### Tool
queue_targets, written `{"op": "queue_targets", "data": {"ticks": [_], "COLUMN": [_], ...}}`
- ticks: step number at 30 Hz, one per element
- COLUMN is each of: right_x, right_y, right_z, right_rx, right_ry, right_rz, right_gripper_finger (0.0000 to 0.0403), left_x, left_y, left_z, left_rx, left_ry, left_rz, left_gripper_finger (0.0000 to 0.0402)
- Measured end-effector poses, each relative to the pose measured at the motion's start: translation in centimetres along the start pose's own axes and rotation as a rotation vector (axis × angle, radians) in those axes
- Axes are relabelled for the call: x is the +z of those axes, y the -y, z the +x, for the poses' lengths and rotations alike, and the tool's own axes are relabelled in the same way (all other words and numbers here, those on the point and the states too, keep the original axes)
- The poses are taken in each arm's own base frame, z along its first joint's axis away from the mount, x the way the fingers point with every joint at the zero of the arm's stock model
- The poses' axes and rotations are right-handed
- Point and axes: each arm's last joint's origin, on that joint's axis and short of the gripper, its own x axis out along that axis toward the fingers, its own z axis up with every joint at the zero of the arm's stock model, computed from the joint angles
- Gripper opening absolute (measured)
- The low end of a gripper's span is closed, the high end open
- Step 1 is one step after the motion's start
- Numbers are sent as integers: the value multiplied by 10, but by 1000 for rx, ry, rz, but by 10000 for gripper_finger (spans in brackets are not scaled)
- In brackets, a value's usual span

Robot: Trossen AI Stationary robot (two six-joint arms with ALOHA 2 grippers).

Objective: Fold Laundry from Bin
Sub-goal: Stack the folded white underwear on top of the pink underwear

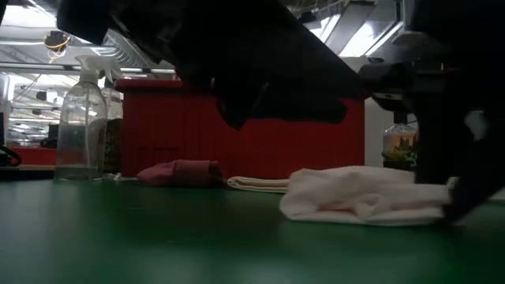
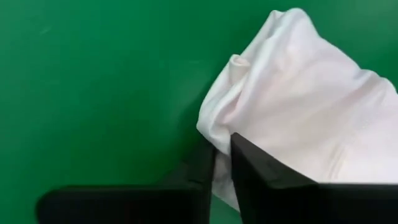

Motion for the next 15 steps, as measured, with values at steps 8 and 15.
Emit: {"op": "queue_targets", "data": {"ticks": [8,15], "right_x": [7,11], "right_y": [13,13], "right_z": [4,3], "right_rx": [1,8], "right_ry": [62,101], "right_rz": [59,73], "right_gripper_finger": [18,21], "left_x": [-3,-9], "left_y": [1,-3], "left_z": [-1,-1], "left_rx": [32,121], "left_ry": [-18,-61], "left_rz": [60,160], "left_gripper_finger": [144,144]}}
